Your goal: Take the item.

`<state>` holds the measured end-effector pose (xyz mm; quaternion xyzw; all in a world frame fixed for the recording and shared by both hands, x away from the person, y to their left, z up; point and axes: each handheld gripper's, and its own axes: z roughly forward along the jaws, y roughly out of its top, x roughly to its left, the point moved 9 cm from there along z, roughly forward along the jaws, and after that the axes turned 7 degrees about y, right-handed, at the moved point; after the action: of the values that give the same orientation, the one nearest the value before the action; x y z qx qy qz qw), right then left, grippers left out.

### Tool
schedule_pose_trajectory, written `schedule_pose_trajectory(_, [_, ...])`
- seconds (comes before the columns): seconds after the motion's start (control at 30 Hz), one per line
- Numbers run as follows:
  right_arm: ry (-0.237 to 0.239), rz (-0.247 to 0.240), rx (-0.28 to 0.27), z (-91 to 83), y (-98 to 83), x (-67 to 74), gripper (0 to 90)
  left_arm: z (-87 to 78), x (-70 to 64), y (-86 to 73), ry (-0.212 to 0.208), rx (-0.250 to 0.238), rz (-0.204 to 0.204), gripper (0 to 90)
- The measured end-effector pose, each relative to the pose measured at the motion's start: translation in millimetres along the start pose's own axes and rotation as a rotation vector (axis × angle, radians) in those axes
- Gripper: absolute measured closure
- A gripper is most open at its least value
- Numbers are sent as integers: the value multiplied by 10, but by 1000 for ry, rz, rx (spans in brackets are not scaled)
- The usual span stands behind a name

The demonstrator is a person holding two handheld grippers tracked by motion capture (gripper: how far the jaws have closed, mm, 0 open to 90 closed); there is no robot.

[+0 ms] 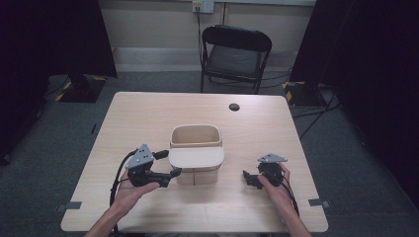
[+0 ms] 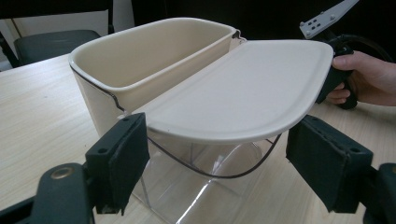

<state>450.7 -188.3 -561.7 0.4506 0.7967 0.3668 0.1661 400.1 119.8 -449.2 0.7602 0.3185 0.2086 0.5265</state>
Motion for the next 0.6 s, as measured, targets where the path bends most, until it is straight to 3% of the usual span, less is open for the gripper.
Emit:
schedule_pose_trajectory(0.17, [0, 0, 0, 0, 0, 0, 128, 24, 19, 12, 7, 4, 10, 196])
schedule_pose_trajectory(0.6, [0, 0, 0, 0, 0, 0, 128, 52, 60, 93, 11, -15, -10, 205])
